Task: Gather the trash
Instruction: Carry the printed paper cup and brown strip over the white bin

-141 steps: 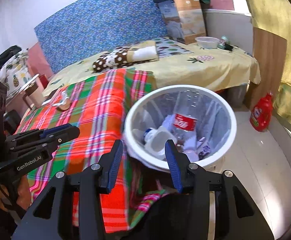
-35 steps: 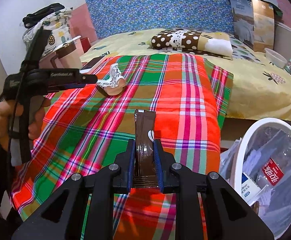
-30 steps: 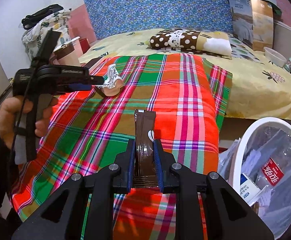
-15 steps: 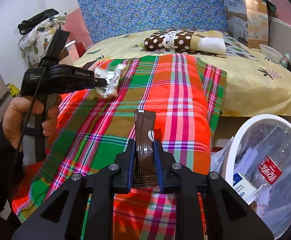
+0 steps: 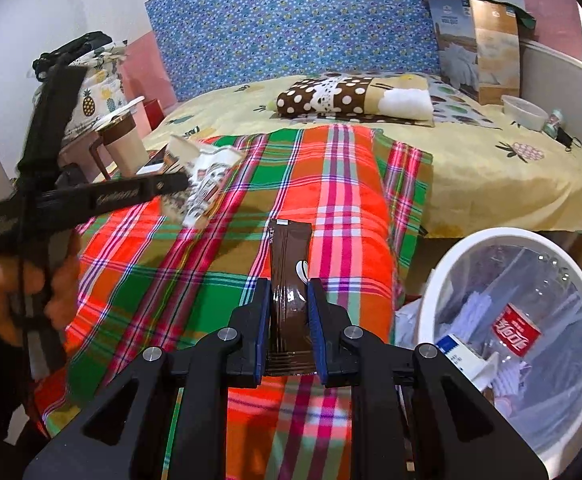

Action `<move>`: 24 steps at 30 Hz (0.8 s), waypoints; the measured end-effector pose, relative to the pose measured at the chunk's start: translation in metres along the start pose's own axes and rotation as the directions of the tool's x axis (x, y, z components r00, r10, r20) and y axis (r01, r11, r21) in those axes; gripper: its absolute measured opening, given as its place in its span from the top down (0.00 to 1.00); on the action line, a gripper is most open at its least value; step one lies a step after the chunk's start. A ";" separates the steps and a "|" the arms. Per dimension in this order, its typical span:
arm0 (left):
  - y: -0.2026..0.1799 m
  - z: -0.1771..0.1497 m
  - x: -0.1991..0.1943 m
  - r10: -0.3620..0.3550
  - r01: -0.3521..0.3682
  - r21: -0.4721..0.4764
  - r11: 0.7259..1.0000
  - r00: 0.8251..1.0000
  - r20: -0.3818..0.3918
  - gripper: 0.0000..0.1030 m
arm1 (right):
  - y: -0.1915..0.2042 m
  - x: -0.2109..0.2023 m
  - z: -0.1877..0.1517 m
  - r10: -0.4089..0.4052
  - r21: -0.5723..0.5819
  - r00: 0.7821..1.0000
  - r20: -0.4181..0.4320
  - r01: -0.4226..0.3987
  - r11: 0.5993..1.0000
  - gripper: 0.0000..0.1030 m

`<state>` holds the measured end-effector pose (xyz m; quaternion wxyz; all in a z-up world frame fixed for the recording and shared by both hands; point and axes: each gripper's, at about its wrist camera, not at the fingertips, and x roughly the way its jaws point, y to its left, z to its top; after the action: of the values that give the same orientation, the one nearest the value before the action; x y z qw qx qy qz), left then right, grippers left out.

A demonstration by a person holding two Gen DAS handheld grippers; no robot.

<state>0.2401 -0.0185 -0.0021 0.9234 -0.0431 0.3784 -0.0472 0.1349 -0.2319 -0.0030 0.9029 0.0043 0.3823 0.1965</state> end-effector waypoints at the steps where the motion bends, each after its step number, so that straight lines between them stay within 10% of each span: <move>1: -0.003 -0.004 -0.006 -0.004 0.004 0.001 1.000 1.000 0.003 0.92 | 0.000 -0.003 -0.001 -0.005 0.001 1.000 0.004 0.005 1.000 0.80; 24: -0.055 -0.071 -0.088 -0.097 0.095 0.063 0.993 0.995 0.027 0.92 | -0.005 -0.049 -0.015 -0.068 0.015 0.995 0.073 0.067 0.998 0.80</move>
<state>0.1250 -0.0657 0.0146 0.9265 -0.0336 0.3605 -0.1027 0.0949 -0.2563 0.0192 0.9223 0.0041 0.3502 0.1634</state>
